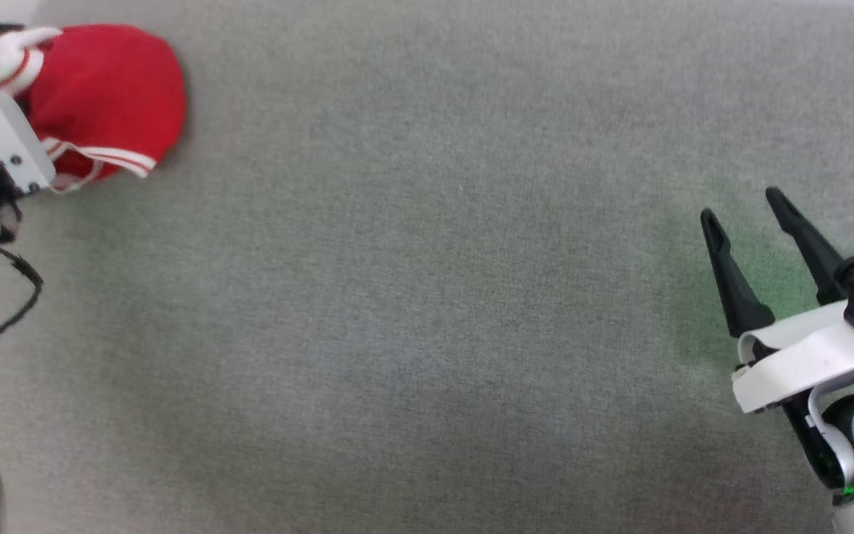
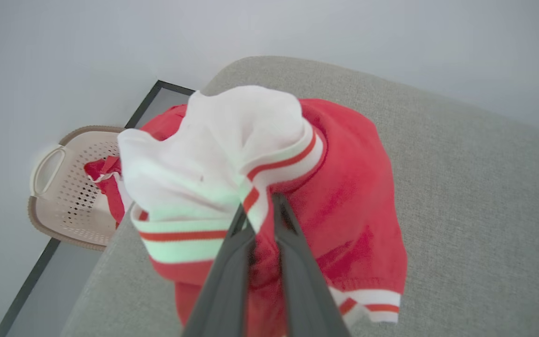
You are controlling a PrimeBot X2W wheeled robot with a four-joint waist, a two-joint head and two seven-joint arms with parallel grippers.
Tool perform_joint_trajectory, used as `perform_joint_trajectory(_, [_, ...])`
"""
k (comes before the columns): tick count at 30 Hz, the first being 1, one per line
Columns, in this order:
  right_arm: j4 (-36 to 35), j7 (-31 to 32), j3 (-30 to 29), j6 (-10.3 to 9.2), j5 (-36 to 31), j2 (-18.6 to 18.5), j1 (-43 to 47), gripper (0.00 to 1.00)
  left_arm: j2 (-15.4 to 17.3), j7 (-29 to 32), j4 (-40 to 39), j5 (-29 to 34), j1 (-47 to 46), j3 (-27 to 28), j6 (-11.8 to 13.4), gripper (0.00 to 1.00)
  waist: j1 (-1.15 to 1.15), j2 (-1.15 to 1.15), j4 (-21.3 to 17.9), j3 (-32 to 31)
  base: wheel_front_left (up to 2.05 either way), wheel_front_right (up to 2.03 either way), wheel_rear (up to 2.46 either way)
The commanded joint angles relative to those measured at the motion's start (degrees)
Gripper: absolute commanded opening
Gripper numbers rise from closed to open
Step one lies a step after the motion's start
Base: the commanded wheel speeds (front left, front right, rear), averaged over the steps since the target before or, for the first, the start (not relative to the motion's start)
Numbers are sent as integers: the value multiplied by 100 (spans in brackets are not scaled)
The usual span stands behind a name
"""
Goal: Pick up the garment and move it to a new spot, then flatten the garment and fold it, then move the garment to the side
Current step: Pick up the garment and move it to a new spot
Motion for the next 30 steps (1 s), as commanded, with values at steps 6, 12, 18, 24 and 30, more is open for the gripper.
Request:
perform_joint_trajectory(6, [232,-212,-80,-8,26,222,242,100,179,-576,-376,253,-265,-340,-75,0,0,0,150,-721,0,0,0])
perform_joint_trajectory(12, [404,-379,-142,-8,37,387,391,100,256,-862,-771,340,-390,-656,-111,0,0,0,201,-1178,0,0,0])
perform_joint_trajectory(18, [541,-514,-255,-8,50,517,585,100,292,-692,-1409,154,-191,-1147,-106,0,0,0,190,-1605,0,0,0])
perform_joint_trajectory(24, [559,-617,-507,-8,-5,626,789,100,475,-268,-2297,-150,93,-1608,-104,0,0,0,47,-1931,0,0,0])
perform_joint_trajectory(30, [529,-644,-871,-8,-103,724,1002,100,637,303,-3338,-439,587,-1798,-104,0,0,0,-207,-2116,0,0,0])
